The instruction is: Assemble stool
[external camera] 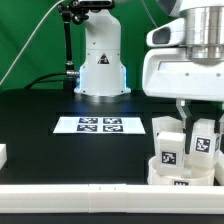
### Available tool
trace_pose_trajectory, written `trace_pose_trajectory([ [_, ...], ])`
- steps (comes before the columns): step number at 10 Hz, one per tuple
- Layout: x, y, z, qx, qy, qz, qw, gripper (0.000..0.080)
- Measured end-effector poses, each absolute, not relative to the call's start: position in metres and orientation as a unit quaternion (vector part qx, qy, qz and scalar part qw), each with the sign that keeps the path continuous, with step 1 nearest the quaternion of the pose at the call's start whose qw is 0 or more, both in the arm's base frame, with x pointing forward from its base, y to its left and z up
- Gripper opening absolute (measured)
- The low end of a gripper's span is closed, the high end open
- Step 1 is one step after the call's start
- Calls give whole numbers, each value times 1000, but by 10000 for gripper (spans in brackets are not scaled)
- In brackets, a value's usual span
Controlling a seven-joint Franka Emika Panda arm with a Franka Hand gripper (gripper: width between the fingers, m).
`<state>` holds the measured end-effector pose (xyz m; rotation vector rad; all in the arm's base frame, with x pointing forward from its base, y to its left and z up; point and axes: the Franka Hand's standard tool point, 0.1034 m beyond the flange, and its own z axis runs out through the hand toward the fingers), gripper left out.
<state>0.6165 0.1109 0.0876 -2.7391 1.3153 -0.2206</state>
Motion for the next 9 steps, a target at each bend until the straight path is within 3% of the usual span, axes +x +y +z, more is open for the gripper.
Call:
trace_pose_trajectory([
  [2, 615, 109, 87, -835, 542, -61, 80, 341],
  [4, 615, 111, 86, -782, 614, -51, 95, 341],
  [9, 616, 118, 86, -699, 707, -32, 99, 341],
])
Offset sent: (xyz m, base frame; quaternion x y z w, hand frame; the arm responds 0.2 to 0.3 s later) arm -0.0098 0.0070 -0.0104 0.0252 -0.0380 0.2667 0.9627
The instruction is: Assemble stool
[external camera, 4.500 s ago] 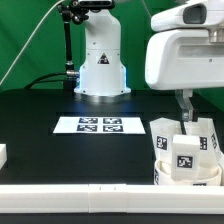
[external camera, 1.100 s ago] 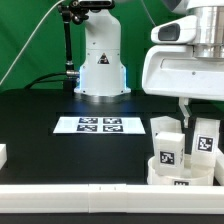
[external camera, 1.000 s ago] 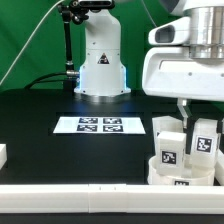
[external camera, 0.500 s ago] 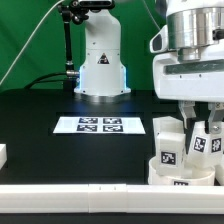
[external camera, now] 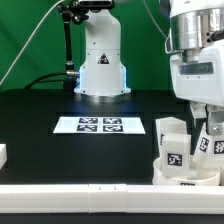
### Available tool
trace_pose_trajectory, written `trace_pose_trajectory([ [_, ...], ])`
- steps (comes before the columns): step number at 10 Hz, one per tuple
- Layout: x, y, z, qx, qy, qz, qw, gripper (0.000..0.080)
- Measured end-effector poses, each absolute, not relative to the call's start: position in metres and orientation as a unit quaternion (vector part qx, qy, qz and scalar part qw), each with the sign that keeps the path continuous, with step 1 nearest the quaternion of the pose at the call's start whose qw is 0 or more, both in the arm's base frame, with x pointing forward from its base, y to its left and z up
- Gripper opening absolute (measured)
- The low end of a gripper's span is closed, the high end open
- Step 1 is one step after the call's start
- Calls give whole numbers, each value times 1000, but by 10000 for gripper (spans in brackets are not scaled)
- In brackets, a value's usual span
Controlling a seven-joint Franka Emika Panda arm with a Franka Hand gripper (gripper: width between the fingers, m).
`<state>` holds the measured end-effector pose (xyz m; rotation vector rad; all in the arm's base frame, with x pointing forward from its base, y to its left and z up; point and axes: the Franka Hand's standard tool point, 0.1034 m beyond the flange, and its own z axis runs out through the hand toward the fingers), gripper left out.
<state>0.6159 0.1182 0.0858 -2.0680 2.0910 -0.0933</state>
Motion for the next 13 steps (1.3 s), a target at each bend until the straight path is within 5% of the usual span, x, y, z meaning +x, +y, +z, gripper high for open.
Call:
trace_pose_trajectory([
  [3, 615, 119, 85, -640, 761, -21, 104, 341],
  [7, 611, 120, 83, -439, 884, -11, 158, 341],
  [10, 610, 121, 83, -429, 889, -8, 161, 342],
  [12, 613, 129, 89, -487, 863, 12, 134, 619],
  [13, 619, 132, 96, -492, 860, 16, 135, 640],
])
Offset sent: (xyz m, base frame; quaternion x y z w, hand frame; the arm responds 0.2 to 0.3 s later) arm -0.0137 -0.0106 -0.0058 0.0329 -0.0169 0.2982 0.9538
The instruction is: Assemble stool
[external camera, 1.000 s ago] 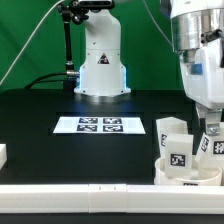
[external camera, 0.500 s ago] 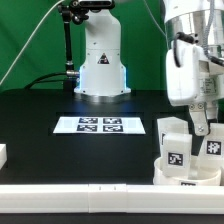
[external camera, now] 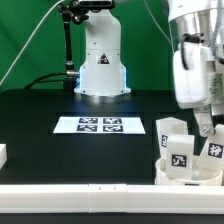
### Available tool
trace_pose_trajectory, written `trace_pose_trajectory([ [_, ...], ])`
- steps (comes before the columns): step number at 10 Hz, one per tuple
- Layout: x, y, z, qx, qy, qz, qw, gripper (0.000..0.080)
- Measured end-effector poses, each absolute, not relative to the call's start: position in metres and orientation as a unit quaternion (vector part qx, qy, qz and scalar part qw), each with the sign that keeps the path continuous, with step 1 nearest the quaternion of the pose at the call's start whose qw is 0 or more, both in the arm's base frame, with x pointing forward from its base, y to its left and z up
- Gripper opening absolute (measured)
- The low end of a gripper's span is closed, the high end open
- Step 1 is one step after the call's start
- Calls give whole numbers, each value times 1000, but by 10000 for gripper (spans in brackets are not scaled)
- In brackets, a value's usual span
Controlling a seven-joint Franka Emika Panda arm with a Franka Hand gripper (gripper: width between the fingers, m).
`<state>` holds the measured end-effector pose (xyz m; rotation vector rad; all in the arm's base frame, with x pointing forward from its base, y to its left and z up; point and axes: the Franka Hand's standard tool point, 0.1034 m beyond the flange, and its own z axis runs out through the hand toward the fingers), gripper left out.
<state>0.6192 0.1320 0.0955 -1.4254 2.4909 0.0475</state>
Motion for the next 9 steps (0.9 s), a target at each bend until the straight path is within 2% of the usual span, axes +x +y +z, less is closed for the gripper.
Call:
trace_pose_trajectory([
  [2, 625, 138, 107, -567, 812, 6, 139, 648],
  [7, 625, 140, 104, -722, 677, -34, 136, 649],
  [9, 626, 149, 106, -806, 576, -64, 124, 649],
])
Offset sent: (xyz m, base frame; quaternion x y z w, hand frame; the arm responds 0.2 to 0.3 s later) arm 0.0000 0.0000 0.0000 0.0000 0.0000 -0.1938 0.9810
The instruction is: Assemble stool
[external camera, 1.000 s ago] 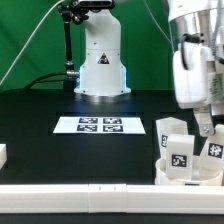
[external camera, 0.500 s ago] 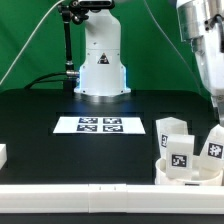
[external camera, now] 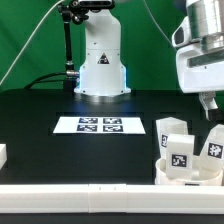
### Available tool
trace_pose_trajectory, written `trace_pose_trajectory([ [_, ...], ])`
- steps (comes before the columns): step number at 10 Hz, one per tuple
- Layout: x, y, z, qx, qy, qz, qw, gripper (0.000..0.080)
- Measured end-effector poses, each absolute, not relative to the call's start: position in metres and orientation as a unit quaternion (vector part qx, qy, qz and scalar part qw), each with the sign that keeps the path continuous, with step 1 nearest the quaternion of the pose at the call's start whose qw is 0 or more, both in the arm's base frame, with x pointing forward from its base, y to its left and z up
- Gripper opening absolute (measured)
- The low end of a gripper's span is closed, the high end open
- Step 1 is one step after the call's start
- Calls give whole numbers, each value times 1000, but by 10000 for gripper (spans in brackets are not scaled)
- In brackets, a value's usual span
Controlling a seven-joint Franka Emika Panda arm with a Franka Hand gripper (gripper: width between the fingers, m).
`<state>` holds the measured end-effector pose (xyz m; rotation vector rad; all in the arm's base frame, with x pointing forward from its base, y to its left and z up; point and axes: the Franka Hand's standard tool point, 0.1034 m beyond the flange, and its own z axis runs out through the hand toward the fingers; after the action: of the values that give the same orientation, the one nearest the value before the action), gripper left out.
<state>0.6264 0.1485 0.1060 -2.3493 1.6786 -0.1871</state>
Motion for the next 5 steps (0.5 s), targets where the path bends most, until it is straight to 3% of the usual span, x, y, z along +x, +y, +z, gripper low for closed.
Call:
trace_pose_trajectory([
  [2, 627, 161, 107, -849, 506, -89, 127, 649],
  [5, 626, 161, 106, -893, 424, -101, 116, 649],
])
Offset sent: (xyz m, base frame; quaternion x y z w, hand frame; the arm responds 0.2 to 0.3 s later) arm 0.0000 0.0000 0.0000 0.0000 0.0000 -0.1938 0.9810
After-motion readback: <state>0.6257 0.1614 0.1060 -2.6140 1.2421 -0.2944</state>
